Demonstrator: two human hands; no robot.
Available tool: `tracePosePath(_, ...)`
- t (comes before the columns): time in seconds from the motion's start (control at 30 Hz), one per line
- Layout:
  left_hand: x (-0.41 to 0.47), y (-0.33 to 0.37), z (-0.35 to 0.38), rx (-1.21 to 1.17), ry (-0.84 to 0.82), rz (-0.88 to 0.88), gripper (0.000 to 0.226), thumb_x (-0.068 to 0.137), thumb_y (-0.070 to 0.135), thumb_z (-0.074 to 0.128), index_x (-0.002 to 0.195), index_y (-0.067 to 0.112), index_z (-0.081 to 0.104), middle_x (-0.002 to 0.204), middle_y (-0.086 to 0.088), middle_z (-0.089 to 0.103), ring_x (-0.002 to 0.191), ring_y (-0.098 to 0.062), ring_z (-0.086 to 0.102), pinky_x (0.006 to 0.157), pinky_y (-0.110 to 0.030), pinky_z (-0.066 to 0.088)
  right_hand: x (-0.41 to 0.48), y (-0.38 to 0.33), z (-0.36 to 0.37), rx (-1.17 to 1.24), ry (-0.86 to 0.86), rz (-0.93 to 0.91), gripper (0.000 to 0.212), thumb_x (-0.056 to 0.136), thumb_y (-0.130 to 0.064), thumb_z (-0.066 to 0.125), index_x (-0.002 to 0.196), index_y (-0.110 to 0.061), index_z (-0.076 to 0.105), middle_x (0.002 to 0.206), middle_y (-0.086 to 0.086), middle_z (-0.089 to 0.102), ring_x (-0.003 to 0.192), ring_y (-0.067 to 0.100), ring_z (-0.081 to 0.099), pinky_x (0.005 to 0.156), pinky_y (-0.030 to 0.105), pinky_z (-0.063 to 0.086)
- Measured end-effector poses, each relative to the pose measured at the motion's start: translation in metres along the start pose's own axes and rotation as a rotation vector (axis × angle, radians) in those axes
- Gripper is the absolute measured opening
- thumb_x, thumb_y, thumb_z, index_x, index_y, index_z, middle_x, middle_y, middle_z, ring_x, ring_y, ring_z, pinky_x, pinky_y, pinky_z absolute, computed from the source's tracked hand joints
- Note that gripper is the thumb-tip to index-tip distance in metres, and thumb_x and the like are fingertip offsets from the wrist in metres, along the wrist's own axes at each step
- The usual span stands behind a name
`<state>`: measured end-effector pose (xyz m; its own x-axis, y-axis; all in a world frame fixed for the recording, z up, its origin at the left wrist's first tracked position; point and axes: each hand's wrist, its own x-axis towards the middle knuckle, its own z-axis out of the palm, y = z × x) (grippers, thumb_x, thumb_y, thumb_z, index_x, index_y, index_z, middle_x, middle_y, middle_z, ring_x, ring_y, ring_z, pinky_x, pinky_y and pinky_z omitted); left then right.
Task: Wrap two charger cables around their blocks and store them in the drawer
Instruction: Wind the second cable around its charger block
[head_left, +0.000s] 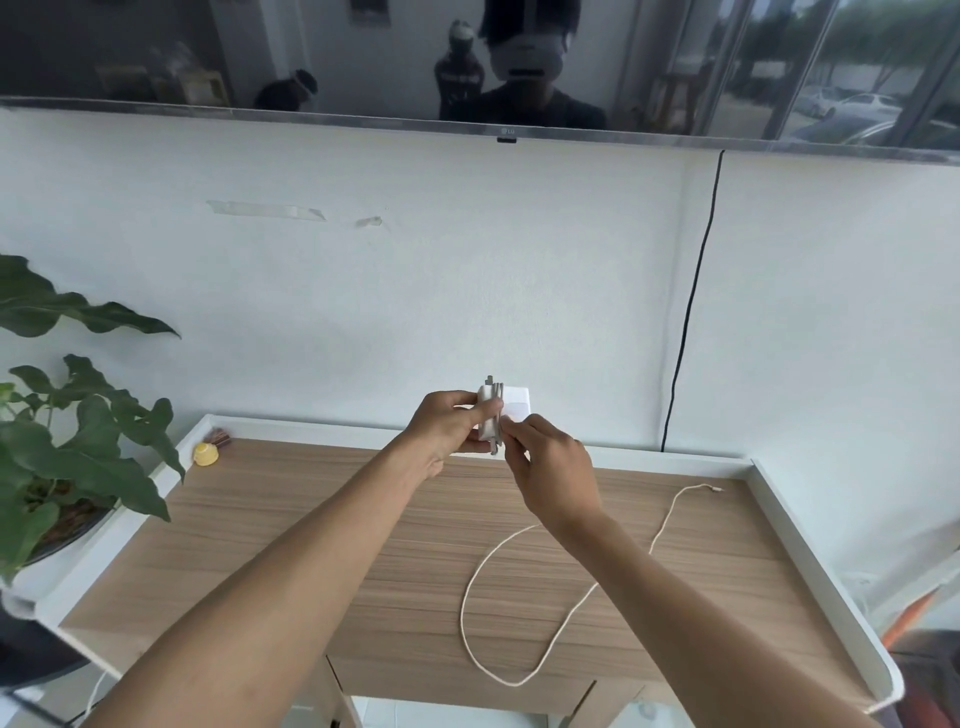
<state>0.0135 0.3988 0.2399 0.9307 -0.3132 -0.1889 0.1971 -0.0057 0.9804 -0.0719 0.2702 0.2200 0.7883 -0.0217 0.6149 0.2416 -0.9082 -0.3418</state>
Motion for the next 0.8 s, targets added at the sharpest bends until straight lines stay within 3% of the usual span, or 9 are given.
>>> tracePosePath(0.23, -0.003, 0.010, 0.002, 0.057, 0.041, 0.041, 0.029, 0.084, 0.020, 0.074, 0.103, 0.000, 0.068, 0.086, -0.016, 0.071, 0.065, -0.023, 0.070, 0.060, -0.033, 0.061, 0.003, -0.003, -0.001, -0.052, 0.015, -0.089, 0.022, 0.092, -0.025, 0.045, 0.096, -0.016, 0.065, 0.069, -0.002, 0.054, 0.046, 0.026, 0.050, 0.036, 0.029, 0.039)
tracePosePath(0.4, -0.001, 0.009, 0.000, 0.061, 0.074, 0.059, 0.030, 0.085, 0.021, 0.073, 0.102, -0.002, 0.068, 0.082, -0.017, 0.070, 0.067, -0.029, 0.072, 0.065, -0.038, 0.062, -0.010, 0.004, 0.004, 0.063, 0.016, -0.042, 0.023, 0.094, -0.019, 0.054, 0.113, -0.020, 0.066, 0.076, -0.003, 0.058, 0.049, 0.020, 0.049, 0.041, 0.030, 0.042)
tracePosePath(0.5, -0.002, 0.004, 0.002, 0.039, 0.080, 0.055, 0.032, 0.085, 0.022, 0.073, 0.102, -0.004, 0.067, 0.084, -0.019, 0.069, 0.066, -0.030, 0.071, 0.063, -0.038, 0.061, -0.016, 0.008, 0.005, 0.171, 0.062, 0.029, 0.017, 0.091, -0.017, 0.060, 0.106, -0.020, 0.069, 0.079, -0.006, 0.062, 0.048, 0.008, 0.041, 0.047, 0.028, 0.043)
tracePosePath(0.67, -0.004, 0.006, 0.007, -0.039, 0.087, 0.047, 0.029, 0.085, 0.024, 0.073, 0.095, -0.002, 0.068, 0.086, -0.019, 0.070, 0.065, -0.029, 0.071, 0.057, -0.034, 0.059, -0.017, 0.009, 0.005, 0.275, 0.110, 0.125, 0.005, 0.088, -0.015, 0.063, 0.085, -0.017, 0.067, 0.070, -0.009, 0.060, 0.047, 0.011, 0.045, 0.048, 0.029, 0.042)
tracePosePath(0.73, -0.005, 0.007, 0.008, -0.041, 0.075, 0.050, 0.027, 0.085, 0.024, 0.073, 0.093, -0.002, 0.069, 0.084, -0.019, 0.070, 0.066, -0.030, 0.071, 0.059, -0.035, 0.060, -0.017, 0.006, 0.003, 0.444, 0.064, 0.268, 0.007, 0.088, -0.014, 0.065, 0.082, -0.016, 0.067, 0.057, -0.015, 0.057, 0.045, 0.008, 0.042, 0.047, 0.018, 0.036)
tracePosePath(0.8, -0.005, 0.006, 0.008, -0.017, 0.045, 0.067, 0.024, 0.086, 0.024, 0.072, 0.090, 0.001, 0.070, 0.084, -0.018, 0.070, 0.068, -0.029, 0.071, 0.061, -0.036, 0.060, -0.015, 0.008, 0.003, 0.624, -0.028, 0.443, 0.011, 0.088, -0.020, 0.067, 0.077, -0.015, 0.068, 0.043, -0.013, 0.045, 0.041, 0.008, 0.033, 0.045, 0.017, 0.029)
